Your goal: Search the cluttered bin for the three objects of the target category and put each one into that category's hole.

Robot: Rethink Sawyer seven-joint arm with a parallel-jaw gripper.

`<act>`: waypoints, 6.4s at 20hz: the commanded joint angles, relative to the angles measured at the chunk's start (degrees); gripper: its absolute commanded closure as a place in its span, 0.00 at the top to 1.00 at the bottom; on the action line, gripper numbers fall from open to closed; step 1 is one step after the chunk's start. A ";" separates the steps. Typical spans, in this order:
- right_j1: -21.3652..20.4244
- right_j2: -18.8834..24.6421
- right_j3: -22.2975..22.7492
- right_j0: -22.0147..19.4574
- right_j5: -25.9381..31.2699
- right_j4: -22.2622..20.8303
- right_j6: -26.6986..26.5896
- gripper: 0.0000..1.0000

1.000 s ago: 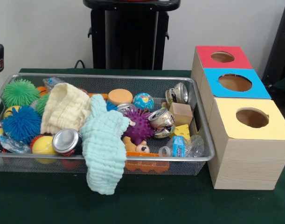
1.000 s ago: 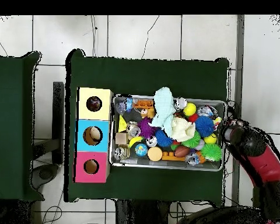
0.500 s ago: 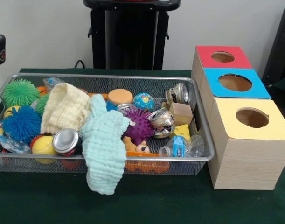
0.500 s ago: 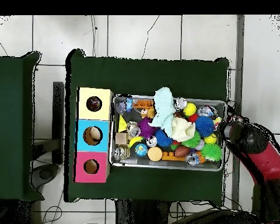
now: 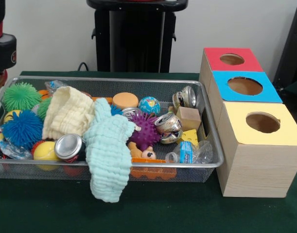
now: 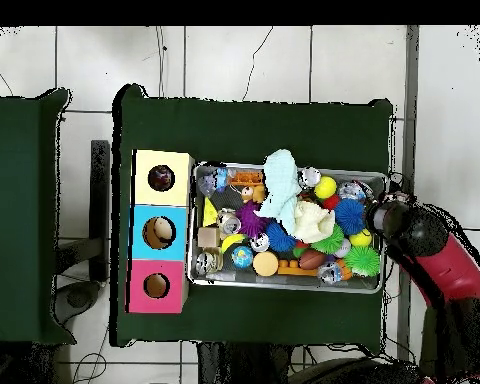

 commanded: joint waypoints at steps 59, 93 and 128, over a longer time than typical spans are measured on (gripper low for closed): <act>15.28 9.91 -7.21 -3.86 -8.85 -3.78 -0.90 0.00; -2.62 -1.35 -4.98 2.90 14.81 -2.74 -0.60 0.00; -3.45 -11.90 -8.17 15.29 24.60 5.78 15.13 0.00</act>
